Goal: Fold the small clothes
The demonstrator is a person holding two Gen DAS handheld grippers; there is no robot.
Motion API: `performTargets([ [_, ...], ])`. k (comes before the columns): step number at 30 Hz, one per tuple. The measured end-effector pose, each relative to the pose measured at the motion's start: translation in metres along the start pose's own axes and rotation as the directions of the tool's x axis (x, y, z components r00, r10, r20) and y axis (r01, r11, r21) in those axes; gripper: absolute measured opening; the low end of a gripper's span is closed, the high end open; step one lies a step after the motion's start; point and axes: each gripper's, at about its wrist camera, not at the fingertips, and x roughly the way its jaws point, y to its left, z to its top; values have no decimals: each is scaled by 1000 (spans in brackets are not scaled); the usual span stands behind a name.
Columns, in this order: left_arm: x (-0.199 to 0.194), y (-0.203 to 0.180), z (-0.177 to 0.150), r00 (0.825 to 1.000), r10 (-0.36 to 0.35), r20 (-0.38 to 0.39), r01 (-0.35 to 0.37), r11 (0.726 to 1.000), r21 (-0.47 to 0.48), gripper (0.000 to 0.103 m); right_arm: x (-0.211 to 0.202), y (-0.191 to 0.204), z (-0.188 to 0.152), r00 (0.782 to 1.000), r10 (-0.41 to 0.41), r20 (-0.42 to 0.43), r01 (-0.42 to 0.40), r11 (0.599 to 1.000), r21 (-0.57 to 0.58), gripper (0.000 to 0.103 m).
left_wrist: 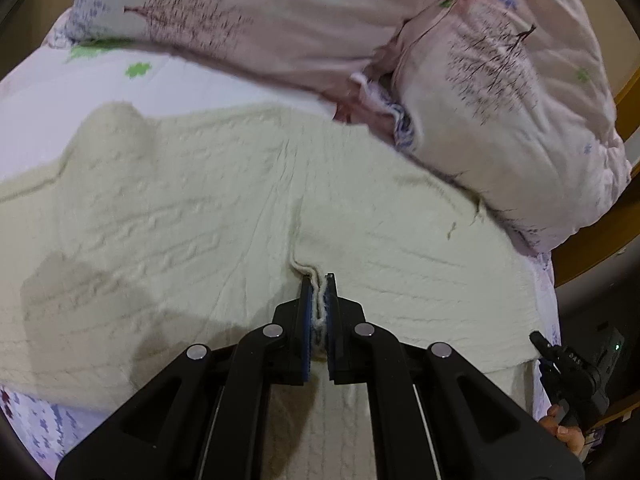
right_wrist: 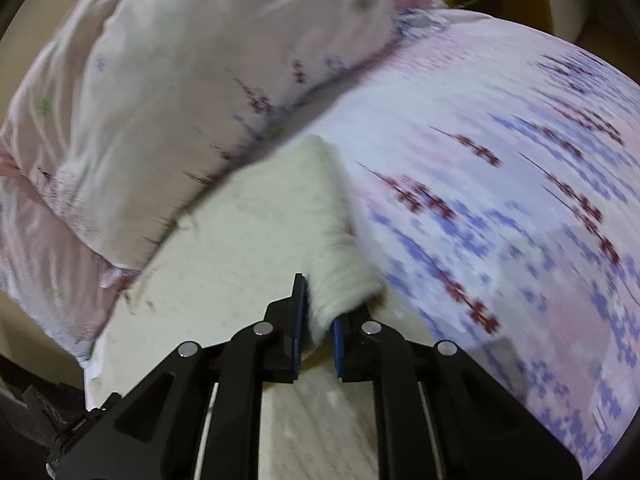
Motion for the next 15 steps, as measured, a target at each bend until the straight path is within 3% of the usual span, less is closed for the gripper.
performTargets([
  [3, -1, 0, -1, 1000, 2, 2, -2, 1000, 2, 5, -6, -1, -6, 999, -42, 11, 42, 999, -14, 14],
  [5, -1, 0, -1, 1000, -3, -1, 3, 1000, 1, 5, -17, 1, -10, 992, -114, 49, 115, 993, -16, 35],
  [7, -2, 2, -2, 1000, -19, -6, 19, 1000, -10, 5, -36, 5, -13, 961, -231, 154, 236, 972, -16, 52],
  [8, -3, 4, -2, 999, -33, -9, 33, 999, -18, 6, -44, 8, -14, 949, -245, 198, 255, 967, -25, 54],
  [10, -8, 8, -3, 999, -49, -10, 49, 998, -37, 11, -57, 18, -15, 943, -219, 249, 241, 969, -61, 55],
  [12, -21, 12, -5, 998, -58, 16, 58, 998, -40, 19, -62, 38, -15, 970, -101, 223, 137, 978, -155, 58],
  [14, -44, 19, -10, 995, -77, 60, 79, 996, -36, 39, -57, 62, -20, 989, 7, 150, 33, 965, -260, 59],
  [15, -55, 24, -13, 993, -79, 84, 83, 996, -39, 56, -52, 79, -27, 994, 43, 102, -7, 942, -336, 59],
])
